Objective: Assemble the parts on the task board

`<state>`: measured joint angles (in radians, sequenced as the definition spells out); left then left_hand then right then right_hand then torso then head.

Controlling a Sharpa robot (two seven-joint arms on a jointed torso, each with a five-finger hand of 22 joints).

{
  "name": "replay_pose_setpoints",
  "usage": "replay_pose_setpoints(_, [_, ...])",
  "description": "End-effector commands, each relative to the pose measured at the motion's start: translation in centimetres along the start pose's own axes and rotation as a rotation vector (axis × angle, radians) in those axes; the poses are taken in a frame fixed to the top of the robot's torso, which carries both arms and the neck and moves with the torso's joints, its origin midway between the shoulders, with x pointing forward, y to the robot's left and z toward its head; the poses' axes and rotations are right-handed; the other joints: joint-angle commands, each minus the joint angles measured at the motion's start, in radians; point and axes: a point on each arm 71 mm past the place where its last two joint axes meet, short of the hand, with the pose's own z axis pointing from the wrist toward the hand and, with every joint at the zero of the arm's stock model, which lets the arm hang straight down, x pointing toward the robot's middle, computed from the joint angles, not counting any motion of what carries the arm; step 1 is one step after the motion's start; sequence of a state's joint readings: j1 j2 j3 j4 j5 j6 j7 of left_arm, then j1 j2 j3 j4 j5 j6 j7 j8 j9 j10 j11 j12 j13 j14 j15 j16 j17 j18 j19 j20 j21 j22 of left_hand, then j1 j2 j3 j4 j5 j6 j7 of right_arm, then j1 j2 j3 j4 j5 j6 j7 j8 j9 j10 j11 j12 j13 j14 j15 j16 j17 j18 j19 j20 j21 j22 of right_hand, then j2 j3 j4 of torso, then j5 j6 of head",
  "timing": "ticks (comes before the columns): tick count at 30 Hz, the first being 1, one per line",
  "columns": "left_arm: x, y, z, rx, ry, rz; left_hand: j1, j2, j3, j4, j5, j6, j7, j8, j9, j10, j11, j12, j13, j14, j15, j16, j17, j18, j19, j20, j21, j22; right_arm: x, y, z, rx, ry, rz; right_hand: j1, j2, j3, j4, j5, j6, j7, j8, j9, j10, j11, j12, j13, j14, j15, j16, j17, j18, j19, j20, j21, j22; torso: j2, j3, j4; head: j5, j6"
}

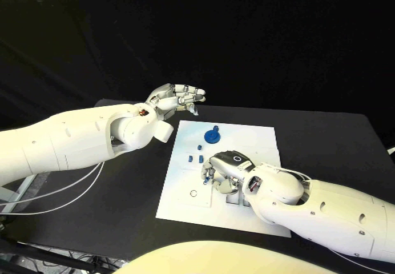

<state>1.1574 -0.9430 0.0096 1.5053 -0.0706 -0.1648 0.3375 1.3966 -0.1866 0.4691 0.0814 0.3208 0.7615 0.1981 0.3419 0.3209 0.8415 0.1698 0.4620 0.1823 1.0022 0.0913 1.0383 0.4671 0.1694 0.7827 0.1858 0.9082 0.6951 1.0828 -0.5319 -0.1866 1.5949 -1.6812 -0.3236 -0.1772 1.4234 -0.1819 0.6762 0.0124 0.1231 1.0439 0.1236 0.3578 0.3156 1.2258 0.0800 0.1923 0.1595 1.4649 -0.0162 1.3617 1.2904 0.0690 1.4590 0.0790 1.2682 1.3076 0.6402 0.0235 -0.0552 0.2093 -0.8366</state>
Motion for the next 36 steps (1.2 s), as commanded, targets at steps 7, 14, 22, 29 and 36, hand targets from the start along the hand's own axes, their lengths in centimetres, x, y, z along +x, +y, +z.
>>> replay_pose_setpoints(7, [0.22,-0.11,0.05,0.007,0.021,-0.01,-0.004,0.001,0.0,0.004,0.0,-0.007,0.04,0.004,0.001,-0.008,-0.001,0.005,0.001,-0.008,-0.001,0.006,-0.001,0.014,0.005,0.002,-0.005,-0.002,0.34,0.0,0.15,-0.003,0.022,-0.019,-0.003,0.007,0.0,-0.008,0.001,0.007,0.003,0.004,0.002,0.026,-0.026,0.002,0.002,0.047,-0.008,-0.004,-0.001,-0.012,0.007,-0.001,-0.004,0.188,0.0,-0.0005,0.0002,0.0,-0.002])
replay_pose_setpoints(14, [0.2,-0.1,0.04,0.006,0.02,-0.01,-0.004,0.001,0.0,0.004,0.0,-0.007,0.04,0.004,0.001,-0.008,-0.001,0.005,0.001,-0.008,-0.001,0.006,-0.001,0.014,0.005,0.002,-0.005,-0.002,0.57,-0.09,0.24,0.0,0.032,-0.022,-0.003,0.007,0.0,-0.008,0.001,0.007,0.003,0.004,0.002,0.026,-0.026,0.002,0.002,0.047,-0.008,-0.004,-0.001,-0.012,0.007,-0.001,-0.004,0.188,0.001,-0.0002,0.0006,0.001,-0.005])
replay_pose_setpoints(22, [0.19,-0.1,0.03,0.005,0.02,-0.009,-0.004,0.001,0.0,0.005,0.0,-0.008,0.04,0.005,0.001,-0.01,-0.001,0.006,0.001,-0.008,-0.001,0.006,-0.001,0.014,0.005,0.002,-0.007,-0.003,0.71,-0.14,0.31,0.003,0.041,-0.026,-0.004,0.007,0.002,-0.01,0.002,0.006,0.004,0.003,0.002,0.026,-0.026,0.0,0.002,0.047,-0.007,-0.004,-0.001,-0.011,0.006,-0.001,-0.007,0.187,0.0,-0.0006,-0.0001,0.002,-0.009])
replay_pose_setpoints(29, [0.18,-0.09,0.03,0.004,0.02,-0.009,-0.004,0.001,0.0,0.005,0.0,-0.008,0.04,0.005,0.001,-0.01,-0.001,0.006,0.001,-0.008,-0.001,0.006,-0.001,0.014,0.005,0.002,-0.007,-0.003,0.86,-0.01,0.41,0.002,0.05,-0.026,-0.005,0.007,0.002,-0.011,0.003,0.006,0.004,0.003,0.003,0.026,-0.026,0.0,0.002,0.047,-0.007,-0.004,-0.001,-0.012,0.006,-0.001,-0.004,0.188,0.0,-0.0004,0.0001,0.003,-0.011])
replay_pose_setpoints(36, [0.2,-0.09,0.03,0.003,0.021,-0.01,-0.004,0.001,0.0,0.005,0.0,-0.008,0.04,0.005,0.001,-0.01,-0.001,0.006,0.001,-0.008,-0.001,0.006,-0.001,0.014,0.005,0.002,-0.007,-0.003,1.17,0.02,0.63,0.005,0.072,-0.03,-0.028,0.01,-0.001,-0.013,0.008,-0.002,0.008,0.0,0.006,0.02,-0.022,-0.012,0.003,0.046,-0.003,-0.005,-0.004,-0.01,0.002,0.002,-0.015,0.185,0.001,-0.0009,0.0006,0.004,-0.012])
